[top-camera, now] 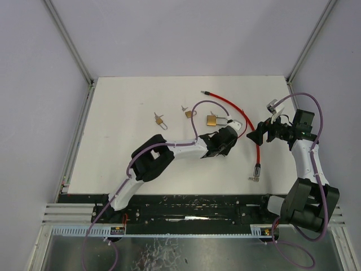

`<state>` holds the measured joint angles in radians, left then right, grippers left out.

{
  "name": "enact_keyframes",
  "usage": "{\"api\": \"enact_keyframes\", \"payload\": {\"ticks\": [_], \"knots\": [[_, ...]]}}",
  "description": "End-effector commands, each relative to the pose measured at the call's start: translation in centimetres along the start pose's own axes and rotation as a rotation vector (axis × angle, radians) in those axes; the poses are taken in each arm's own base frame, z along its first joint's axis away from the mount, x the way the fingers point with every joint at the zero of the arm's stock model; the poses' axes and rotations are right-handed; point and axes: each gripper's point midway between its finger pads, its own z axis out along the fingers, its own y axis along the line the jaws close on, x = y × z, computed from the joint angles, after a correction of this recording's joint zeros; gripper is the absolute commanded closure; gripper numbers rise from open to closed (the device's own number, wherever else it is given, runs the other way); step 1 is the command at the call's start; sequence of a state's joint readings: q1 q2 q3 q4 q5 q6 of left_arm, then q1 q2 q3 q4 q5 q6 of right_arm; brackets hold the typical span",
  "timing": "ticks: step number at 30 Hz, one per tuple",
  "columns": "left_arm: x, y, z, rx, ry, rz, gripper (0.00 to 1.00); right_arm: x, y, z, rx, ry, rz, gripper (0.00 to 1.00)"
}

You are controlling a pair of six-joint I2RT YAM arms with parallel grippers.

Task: Lock with the key
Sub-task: Pick up the lock from the center of the board.

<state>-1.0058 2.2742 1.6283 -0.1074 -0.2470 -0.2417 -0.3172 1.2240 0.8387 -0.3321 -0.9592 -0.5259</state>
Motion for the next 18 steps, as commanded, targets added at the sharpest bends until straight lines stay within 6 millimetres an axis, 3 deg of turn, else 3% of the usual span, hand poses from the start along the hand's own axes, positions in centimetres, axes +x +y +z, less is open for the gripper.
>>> {"api": "enact_keyframes", "payload": {"ticks": [1, 2, 11, 18], "knots": [[-0.5, 0.0, -0.5, 0.018, -0.012, 0.010, 0.89, -1.2, -0.1, -0.2, -0.004, -0.028, -0.025, 0.11], [-0.7, 0.0, -0.8, 0.025, -0.022, 0.008, 0.93, -1.2, -0.1, -0.2, -0.002, -0.030, -0.028, 0.11], [-3.1, -0.6, -6.2, 0.175, -0.192, -0.029, 1.00, -1.5, 0.3, -0.4, -0.013, -0.040, -0.053, 0.11], [-4.5, 0.4, -9.3, 0.466, -0.195, -0.206, 1.00, -1.8, 1.6, -0.5, -0.066, -0.080, -0.119, 0.11]]}}
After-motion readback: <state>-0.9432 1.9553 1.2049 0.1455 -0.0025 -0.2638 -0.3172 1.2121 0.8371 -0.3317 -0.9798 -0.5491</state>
